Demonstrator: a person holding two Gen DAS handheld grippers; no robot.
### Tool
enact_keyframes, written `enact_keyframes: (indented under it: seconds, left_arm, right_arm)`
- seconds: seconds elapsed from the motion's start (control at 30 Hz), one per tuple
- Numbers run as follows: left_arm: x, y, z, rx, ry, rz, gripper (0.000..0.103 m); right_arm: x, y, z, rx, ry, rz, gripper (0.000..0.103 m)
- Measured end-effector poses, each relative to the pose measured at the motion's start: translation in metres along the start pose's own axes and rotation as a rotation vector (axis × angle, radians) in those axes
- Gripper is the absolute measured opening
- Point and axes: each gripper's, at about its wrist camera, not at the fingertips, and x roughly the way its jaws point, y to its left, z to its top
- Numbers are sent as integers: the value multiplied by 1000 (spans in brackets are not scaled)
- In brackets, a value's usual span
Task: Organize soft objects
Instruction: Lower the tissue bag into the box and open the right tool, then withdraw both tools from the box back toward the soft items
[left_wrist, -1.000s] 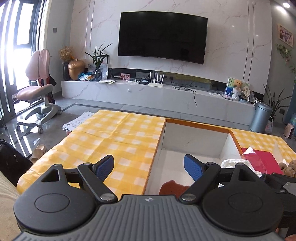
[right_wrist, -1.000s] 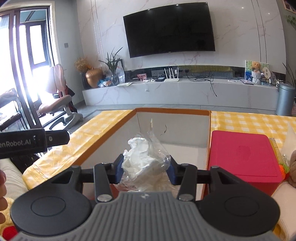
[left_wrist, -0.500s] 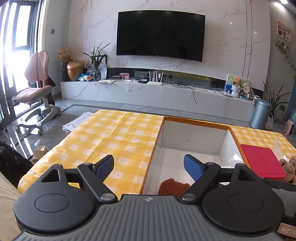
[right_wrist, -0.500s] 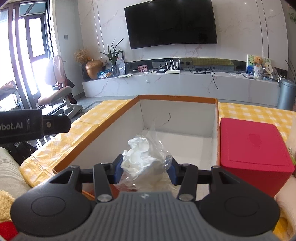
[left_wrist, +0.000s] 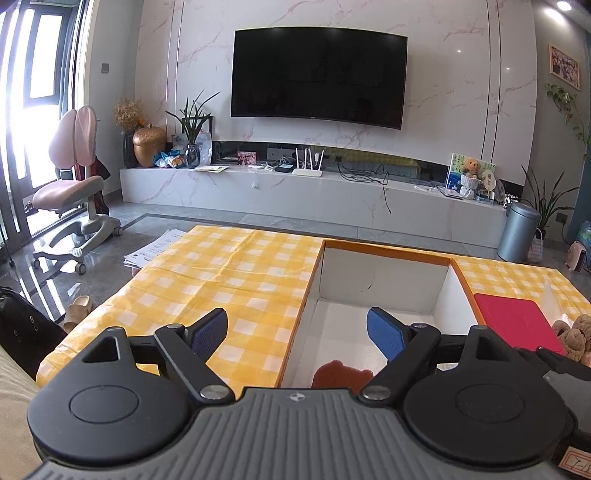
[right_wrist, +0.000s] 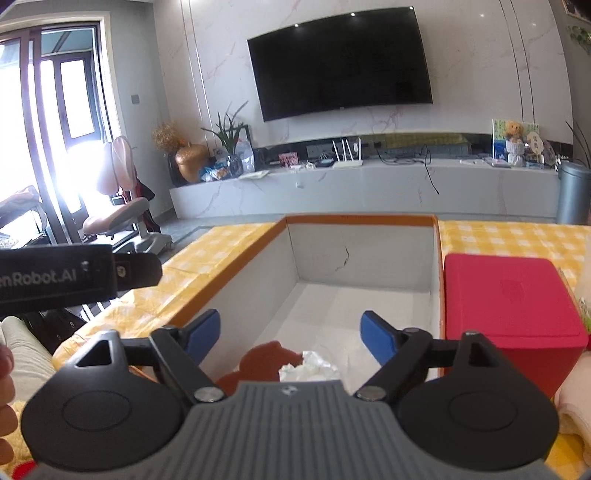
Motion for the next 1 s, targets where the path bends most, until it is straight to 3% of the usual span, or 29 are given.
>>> enact_keyframes:
  seconds: [0.17, 0.37, 0.43, 0.6, 0.7, 0.8, 0.9, 1.0]
  left_arm:
    - [-6, 2, 4, -35, -15, 8, 100]
    - [-23, -3, 8, -39, -97, -44, 100]
    - [-34, -6, 9, -54, -174, -51, 100]
    - [-65, -16, 16, -148, -332, -176, 100]
    - [-73, -30, 18, -137, -330, -231, 100]
    - [-77, -50, 20, -52, -294, -254, 100]
    - [-82, -74, 18, 16, -304, -254, 103]
    - [-88, -99, 13, 65, -330, -286, 103]
  right_arm:
    - [-18, 5, 1, -32, -99, -8, 100]
    - [-44, 4, 5, -73, -240, -115, 100]
    - [-52, -1, 9, -50, -249, -139, 100]
    - [-75, -17, 18, -44, -268, -238, 100]
    - [-89, -28, 25, -86, -259, -319, 100]
    - [-97, -37, 32, -211, -159, -377, 100]
    - [-119, -53, 36, -266, -169, -435, 100]
    - [-143, -77, 43, -243, -175, -469, 100]
